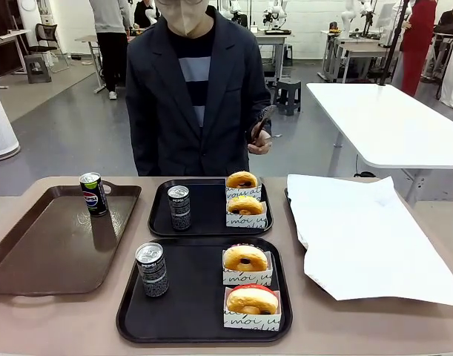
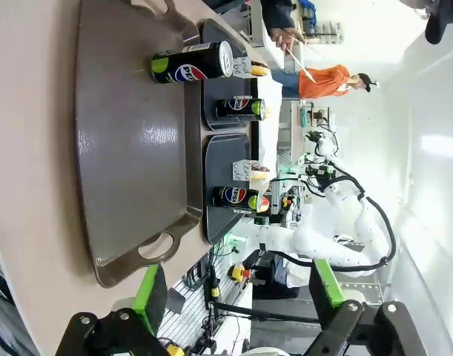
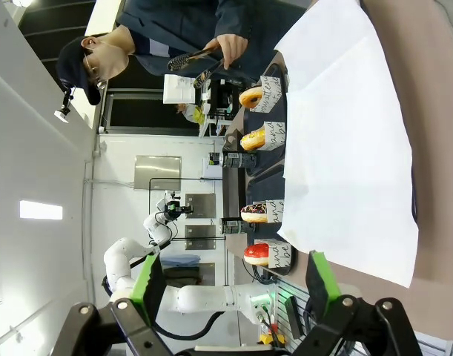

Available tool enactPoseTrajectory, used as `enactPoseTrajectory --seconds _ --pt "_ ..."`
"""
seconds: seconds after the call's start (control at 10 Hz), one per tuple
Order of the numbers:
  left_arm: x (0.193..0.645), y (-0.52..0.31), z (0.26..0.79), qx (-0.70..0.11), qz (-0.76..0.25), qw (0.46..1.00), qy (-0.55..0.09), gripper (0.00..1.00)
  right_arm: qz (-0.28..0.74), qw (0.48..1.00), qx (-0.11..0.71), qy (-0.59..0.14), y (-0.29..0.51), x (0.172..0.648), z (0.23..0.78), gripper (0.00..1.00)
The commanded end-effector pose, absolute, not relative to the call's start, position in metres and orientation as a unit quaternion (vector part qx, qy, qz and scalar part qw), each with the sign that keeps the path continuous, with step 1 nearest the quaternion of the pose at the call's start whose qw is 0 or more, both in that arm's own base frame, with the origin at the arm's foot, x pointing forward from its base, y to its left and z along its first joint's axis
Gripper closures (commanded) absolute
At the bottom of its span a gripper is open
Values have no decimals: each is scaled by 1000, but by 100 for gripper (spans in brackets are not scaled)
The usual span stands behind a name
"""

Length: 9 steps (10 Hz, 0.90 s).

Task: Set up donuts and drinks on trays.
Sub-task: Pick up one Pepsi coke from the Handle tray and place it on the Flat Tray without a Pepsi coke.

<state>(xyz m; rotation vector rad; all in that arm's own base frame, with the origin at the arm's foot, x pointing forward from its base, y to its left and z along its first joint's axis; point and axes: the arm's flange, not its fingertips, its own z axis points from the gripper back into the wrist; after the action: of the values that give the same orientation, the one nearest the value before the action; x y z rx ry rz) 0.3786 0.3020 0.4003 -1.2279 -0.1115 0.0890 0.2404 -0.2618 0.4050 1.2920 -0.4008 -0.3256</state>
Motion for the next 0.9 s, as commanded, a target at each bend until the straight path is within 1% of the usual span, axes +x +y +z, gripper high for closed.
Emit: enactPoseTrajectory --seconds 0.0,0.8 --pt "371 295 403 -574 41 816 -64 0 -145 759 603 -199 -262 243 406 0" --pt "371 295 403 -574 41 816 -64 0 -145 759 603 -199 -262 243 406 0"
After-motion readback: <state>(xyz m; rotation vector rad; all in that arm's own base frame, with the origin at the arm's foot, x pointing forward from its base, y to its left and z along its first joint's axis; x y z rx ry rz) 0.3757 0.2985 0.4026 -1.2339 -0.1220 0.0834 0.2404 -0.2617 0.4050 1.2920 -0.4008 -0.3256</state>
